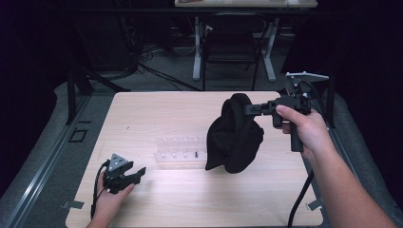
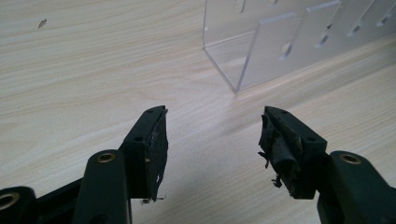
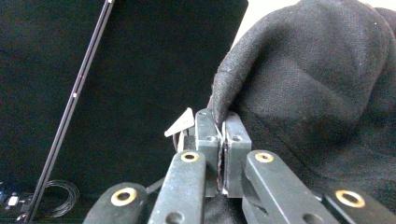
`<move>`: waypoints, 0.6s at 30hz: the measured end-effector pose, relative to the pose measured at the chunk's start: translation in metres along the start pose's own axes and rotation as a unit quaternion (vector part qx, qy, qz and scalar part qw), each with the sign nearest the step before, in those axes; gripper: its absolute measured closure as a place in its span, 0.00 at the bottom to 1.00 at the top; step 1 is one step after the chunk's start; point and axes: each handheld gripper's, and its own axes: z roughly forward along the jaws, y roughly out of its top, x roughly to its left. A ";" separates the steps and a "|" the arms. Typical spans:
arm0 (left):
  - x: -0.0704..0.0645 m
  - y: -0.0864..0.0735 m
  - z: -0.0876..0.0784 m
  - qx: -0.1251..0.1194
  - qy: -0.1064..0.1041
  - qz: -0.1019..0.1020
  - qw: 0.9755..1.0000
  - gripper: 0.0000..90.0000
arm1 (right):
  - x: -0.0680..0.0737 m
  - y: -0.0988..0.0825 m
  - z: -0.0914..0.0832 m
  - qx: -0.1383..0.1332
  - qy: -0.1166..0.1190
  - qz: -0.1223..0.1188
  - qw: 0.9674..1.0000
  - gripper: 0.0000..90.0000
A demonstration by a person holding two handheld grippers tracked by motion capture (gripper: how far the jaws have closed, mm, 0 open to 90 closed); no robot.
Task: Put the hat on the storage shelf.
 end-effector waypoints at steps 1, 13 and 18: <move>0.000 0.000 0.000 -0.002 0.000 -0.001 1.000 0.46 | 0.001 0.002 0.002 0.000 0.000 -0.001 1.000 0.98; 0.000 0.000 0.000 -0.004 0.000 -0.001 1.000 0.46 | 0.005 0.018 0.022 -0.011 0.002 -0.004 1.000 0.98; 0.000 0.000 0.000 -0.003 -0.001 0.000 1.000 0.46 | 0.005 0.025 0.034 -0.010 -0.004 -0.005 1.000 0.98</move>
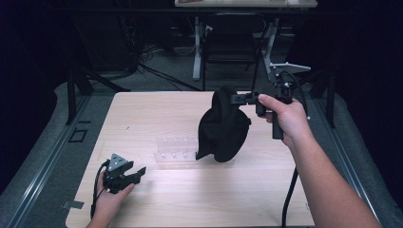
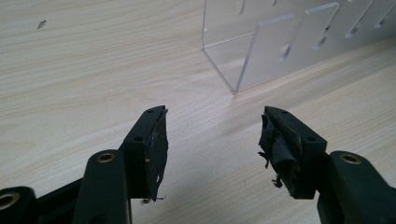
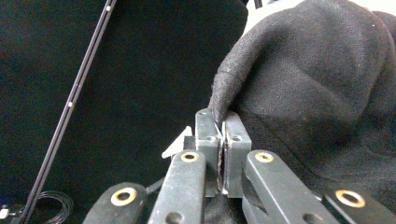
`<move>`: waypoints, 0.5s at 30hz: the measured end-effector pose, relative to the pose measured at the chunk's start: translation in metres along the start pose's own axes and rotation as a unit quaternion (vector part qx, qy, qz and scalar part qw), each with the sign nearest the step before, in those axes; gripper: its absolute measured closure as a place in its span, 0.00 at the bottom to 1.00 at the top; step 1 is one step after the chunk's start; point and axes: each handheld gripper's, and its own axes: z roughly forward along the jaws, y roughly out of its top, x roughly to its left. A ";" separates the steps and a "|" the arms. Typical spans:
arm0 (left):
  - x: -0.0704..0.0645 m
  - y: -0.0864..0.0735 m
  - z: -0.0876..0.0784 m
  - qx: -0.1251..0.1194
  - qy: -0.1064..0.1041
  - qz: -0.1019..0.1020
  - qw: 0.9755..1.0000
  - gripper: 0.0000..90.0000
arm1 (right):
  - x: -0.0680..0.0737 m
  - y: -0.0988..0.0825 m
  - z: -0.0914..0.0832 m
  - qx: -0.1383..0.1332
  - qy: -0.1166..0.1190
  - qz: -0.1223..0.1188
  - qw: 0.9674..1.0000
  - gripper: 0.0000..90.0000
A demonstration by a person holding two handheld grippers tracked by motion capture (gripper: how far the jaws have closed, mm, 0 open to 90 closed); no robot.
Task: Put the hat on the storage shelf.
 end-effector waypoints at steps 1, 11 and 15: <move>0.000 0.000 0.000 0.000 0.000 0.000 1.000 0.46 | 0.000 0.001 0.002 -0.001 -0.001 0.000 1.000 0.98; 0.000 0.000 0.000 -0.002 -0.003 -0.003 1.000 0.46 | -0.002 0.008 0.017 0.002 -0.012 -0.001 1.000 0.98; 0.000 0.000 0.000 -0.003 -0.002 -0.004 1.000 0.46 | -0.004 0.010 0.021 0.002 -0.011 -0.001 1.000 0.98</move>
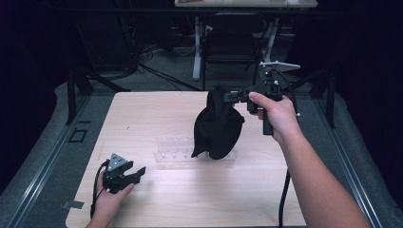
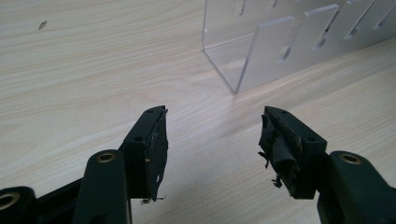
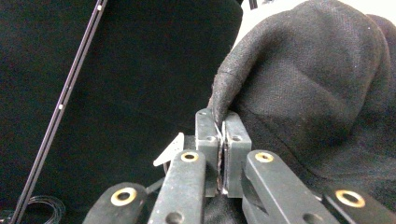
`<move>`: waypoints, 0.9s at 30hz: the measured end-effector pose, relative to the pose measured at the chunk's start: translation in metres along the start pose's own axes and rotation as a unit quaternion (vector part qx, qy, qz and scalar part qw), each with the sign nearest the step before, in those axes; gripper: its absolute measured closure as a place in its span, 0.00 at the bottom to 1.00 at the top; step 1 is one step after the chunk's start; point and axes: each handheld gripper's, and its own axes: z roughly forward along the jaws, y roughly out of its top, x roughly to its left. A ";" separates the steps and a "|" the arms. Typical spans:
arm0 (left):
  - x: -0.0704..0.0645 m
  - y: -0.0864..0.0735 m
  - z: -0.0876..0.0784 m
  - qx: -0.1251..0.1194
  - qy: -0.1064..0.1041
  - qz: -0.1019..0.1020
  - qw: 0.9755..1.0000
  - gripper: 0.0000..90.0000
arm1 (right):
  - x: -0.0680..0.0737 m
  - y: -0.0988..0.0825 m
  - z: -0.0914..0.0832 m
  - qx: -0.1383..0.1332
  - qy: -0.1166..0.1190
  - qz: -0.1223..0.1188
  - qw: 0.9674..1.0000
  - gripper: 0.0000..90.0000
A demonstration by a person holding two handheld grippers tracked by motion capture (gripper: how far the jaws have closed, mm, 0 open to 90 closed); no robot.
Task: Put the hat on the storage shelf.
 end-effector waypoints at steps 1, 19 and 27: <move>0.000 0.000 0.000 0.000 0.000 0.000 1.000 0.46 | 0.000 0.000 0.000 0.001 -0.001 0.000 1.000 0.98; -0.004 0.001 0.000 -0.003 -0.002 0.009 1.000 0.46 | -0.009 0.000 0.013 0.003 0.004 0.008 1.000 0.98; -0.006 0.004 -0.004 -0.012 -0.008 0.009 1.000 0.47 | -0.009 -0.003 0.017 -0.002 0.012 0.013 1.000 0.98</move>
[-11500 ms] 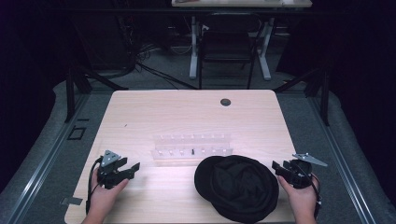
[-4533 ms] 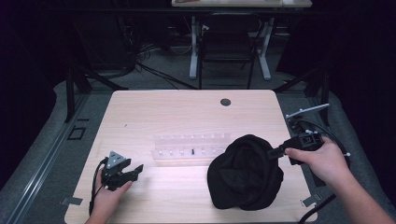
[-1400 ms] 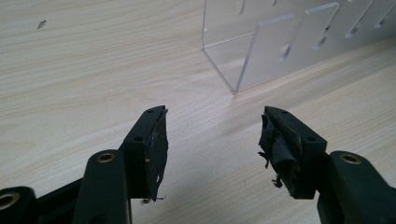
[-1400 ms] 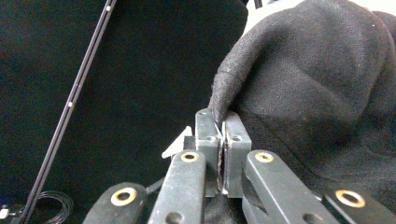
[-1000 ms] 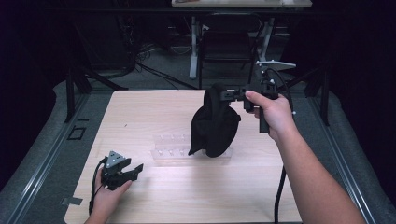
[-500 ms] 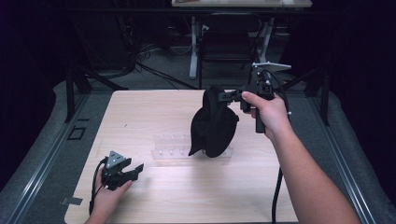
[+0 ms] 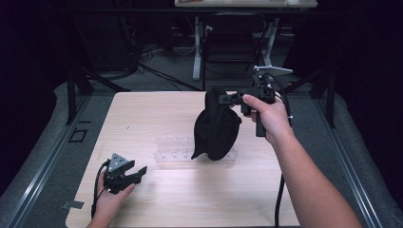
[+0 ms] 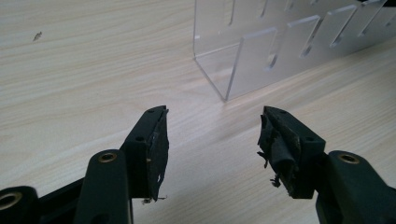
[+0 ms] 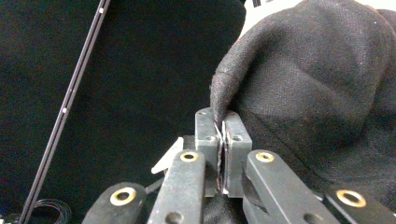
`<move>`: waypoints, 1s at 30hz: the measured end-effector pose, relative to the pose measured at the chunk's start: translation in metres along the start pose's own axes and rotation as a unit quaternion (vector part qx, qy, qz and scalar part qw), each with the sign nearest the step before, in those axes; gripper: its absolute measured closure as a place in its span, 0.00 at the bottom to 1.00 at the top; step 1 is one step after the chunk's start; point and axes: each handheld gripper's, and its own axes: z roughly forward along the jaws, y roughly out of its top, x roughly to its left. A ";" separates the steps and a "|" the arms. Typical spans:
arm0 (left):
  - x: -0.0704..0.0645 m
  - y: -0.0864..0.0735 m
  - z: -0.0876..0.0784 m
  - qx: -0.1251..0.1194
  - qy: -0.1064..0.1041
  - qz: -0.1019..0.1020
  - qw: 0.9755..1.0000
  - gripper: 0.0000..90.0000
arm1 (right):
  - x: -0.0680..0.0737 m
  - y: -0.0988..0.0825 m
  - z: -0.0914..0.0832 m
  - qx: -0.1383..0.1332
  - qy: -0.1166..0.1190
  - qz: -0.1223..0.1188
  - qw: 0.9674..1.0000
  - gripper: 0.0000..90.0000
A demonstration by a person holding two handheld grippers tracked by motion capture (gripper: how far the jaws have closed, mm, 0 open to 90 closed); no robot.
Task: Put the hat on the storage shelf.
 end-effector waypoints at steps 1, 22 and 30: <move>-0.001 0.003 -0.001 -0.003 -0.004 0.004 1.000 0.49 | -0.001 -0.001 0.001 -0.001 0.003 0.005 1.000 0.97; -0.046 0.043 -0.008 -0.032 -0.062 0.057 0.996 0.61 | 0.003 -0.002 0.011 -0.003 0.009 0.000 1.000 0.97; -0.071 0.064 0.003 -0.032 -0.074 0.086 0.993 0.60 | 0.006 -0.002 0.014 -0.003 0.012 -0.002 1.000 0.96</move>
